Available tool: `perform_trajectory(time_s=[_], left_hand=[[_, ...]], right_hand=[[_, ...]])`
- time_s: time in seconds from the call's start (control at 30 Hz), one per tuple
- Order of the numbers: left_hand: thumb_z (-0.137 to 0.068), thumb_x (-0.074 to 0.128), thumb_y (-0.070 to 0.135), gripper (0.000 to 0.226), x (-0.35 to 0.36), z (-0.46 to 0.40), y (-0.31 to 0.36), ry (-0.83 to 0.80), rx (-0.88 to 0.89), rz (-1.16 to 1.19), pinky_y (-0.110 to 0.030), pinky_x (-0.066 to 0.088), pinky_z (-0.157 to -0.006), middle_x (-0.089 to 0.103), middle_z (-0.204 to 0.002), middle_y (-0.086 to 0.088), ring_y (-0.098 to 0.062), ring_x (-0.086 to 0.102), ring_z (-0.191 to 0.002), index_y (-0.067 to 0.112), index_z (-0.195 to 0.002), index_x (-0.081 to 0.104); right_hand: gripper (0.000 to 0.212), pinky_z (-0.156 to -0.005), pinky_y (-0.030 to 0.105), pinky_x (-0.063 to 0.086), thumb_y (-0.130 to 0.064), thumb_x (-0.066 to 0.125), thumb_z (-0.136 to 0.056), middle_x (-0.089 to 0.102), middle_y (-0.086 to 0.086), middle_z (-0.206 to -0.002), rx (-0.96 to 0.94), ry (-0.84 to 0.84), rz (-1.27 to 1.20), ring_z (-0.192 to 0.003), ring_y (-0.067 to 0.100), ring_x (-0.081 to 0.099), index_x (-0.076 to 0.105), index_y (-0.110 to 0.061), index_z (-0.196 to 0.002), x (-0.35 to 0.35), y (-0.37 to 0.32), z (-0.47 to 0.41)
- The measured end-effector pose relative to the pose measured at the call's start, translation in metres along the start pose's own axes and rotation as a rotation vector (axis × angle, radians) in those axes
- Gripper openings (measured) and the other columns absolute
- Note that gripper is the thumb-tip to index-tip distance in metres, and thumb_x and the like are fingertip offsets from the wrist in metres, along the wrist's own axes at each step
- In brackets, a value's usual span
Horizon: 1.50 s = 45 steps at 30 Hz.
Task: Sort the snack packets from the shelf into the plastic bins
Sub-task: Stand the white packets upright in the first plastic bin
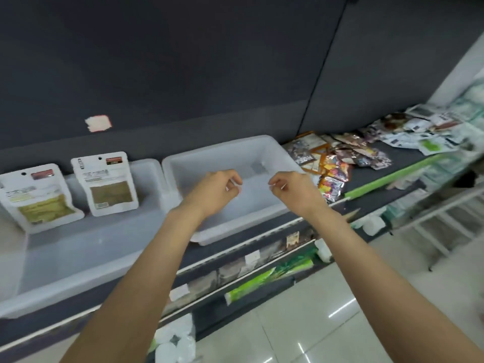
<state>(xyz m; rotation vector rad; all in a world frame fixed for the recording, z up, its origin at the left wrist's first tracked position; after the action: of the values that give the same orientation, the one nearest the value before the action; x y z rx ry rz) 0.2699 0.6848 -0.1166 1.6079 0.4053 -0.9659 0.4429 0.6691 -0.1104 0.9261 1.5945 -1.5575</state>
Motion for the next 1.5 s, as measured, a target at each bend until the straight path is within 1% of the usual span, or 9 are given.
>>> perform_trajectory(time_s=[0.23, 0.33, 0.47, 0.63, 0.8, 0.97, 1.1, 1.33, 1.5], left_hand=[[-0.094, 0.053, 0.025, 0.017, 0.118, -0.064, 0.144, -0.123, 0.123, -0.030, -0.031, 0.047, -0.081, 0.061, -0.099, 0.001, -0.016, 0.058, -0.090, 0.022, -0.107, 0.063], [-0.095, 0.053, 0.025, 0.019, 0.158, -0.095, 0.198, -0.197, 0.193, -0.047, -0.034, 0.049, -0.081, 0.063, -0.101, 0.000, -0.017, 0.060, -0.091, 0.021, -0.110, 0.063], [-0.096, 0.053, 0.026, 0.019, 0.203, -0.142, 0.258, -0.261, 0.269, -0.078, -0.029, 0.044, -0.076, 0.058, -0.095, 0.005, -0.015, 0.057, -0.092, 0.019, -0.111, 0.062], [-0.094, 0.054, 0.026, 0.019, 0.248, -0.216, 0.316, -0.252, 0.329, -0.074, -0.026, 0.041, -0.076, 0.060, -0.101, 0.003, -0.013, 0.056, -0.091, 0.019, -0.109, 0.063], [-0.093, 0.056, 0.023, 0.014, 0.288, -0.314, 0.379, -0.211, 0.383, -0.048, -0.026, 0.041, -0.071, 0.064, -0.093, 0.001, -0.012, 0.056, -0.079, 0.018, -0.103, 0.064], [-0.093, 0.055, 0.026, 0.014, 0.319, -0.396, 0.444, -0.241, 0.422, -0.046, -0.028, 0.043, -0.073, 0.061, -0.087, 0.006, -0.014, 0.058, -0.086, 0.022, -0.103, 0.064], [-0.093, 0.055, 0.027, 0.015, 0.351, -0.451, 0.484, -0.267, 0.418, -0.039, -0.028, 0.046, -0.074, 0.062, -0.092, 0.004, -0.013, 0.059, -0.084, 0.022, -0.103, 0.064], [-0.094, 0.054, 0.025, 0.014, 0.415, -0.549, 0.528, -0.242, 0.338, -0.025, -0.023, 0.041, -0.059, 0.061, -0.091, 0.001, -0.010, 0.055, -0.070, 0.021, -0.103, 0.064], [-0.093, 0.056, 0.024, 0.009, 0.452, -0.619, 0.541, -0.156, 0.174, 0.008, -0.027, 0.044, -0.070, 0.062, -0.090, 0.001, -0.015, 0.059, -0.081, 0.023, -0.099, 0.063]], right_hand=[[0.020, -0.071, 0.030, 0.051, -0.020, 0.054, -0.094, 0.068, 0.004, -0.104, 0.132, 0.003, 0.079, -0.088, 0.023, 0.065, 0.067, -0.013, -0.107, -0.093, 0.173, 0.026], [0.022, -0.076, 0.037, 0.054, -0.018, 0.052, -0.094, 0.071, 0.007, -0.102, 0.211, 0.011, 0.074, -0.088, 0.025, 0.066, 0.068, -0.009, -0.105, -0.125, 0.237, 0.032], [0.021, -0.078, 0.031, 0.051, -0.016, 0.053, -0.091, 0.071, 0.006, -0.103, 0.283, 0.037, 0.066, -0.096, 0.024, 0.065, 0.069, -0.013, -0.104, -0.164, 0.311, 0.031], [0.019, -0.087, 0.036, 0.050, -0.014, 0.053, -0.091, 0.070, 0.008, -0.107, 0.356, 0.051, 0.020, -0.099, 0.027, 0.062, 0.069, -0.009, -0.101, -0.209, 0.389, 0.004], [0.024, -0.085, 0.042, 0.053, -0.012, 0.047, -0.091, 0.069, 0.010, -0.102, 0.387, 0.094, 0.055, -0.097, 0.029, 0.063, 0.067, -0.010, -0.104, -0.268, 0.466, -0.050], [0.025, -0.071, 0.025, 0.049, -0.006, 0.044, -0.090, 0.073, 0.009, -0.091, 0.411, 0.101, 0.029, -0.090, 0.024, 0.065, 0.065, -0.002, -0.102, -0.321, 0.539, -0.098], [0.023, -0.084, 0.030, 0.049, -0.015, 0.051, -0.093, 0.069, 0.006, -0.106, 0.397, 0.172, 0.030, -0.101, 0.024, 0.062, 0.066, -0.012, -0.110, -0.354, 0.599, -0.129], [0.024, -0.087, 0.031, 0.045, -0.015, 0.052, -0.093, 0.068, 0.007, -0.113, 0.318, 0.205, 0.048, -0.104, 0.025, 0.062, 0.067, -0.012, -0.112, -0.399, 0.712, -0.199], [0.028, -0.093, 0.033, 0.044, -0.009, 0.049, -0.092, 0.066, 0.009, -0.119, 0.218, 0.144, 0.061, -0.106, 0.028, 0.061, 0.066, -0.009, -0.115, -0.426, 0.778, -0.264]])
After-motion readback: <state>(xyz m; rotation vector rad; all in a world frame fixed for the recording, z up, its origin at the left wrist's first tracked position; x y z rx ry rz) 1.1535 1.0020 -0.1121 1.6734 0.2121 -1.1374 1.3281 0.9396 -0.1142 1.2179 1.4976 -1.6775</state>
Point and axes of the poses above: each hand's wrist, its own z-axis away from the middle knuckle, its own x-axis out of the palm, y = z × x, the point moved 7 cm from there along -z, towards the middle knuckle
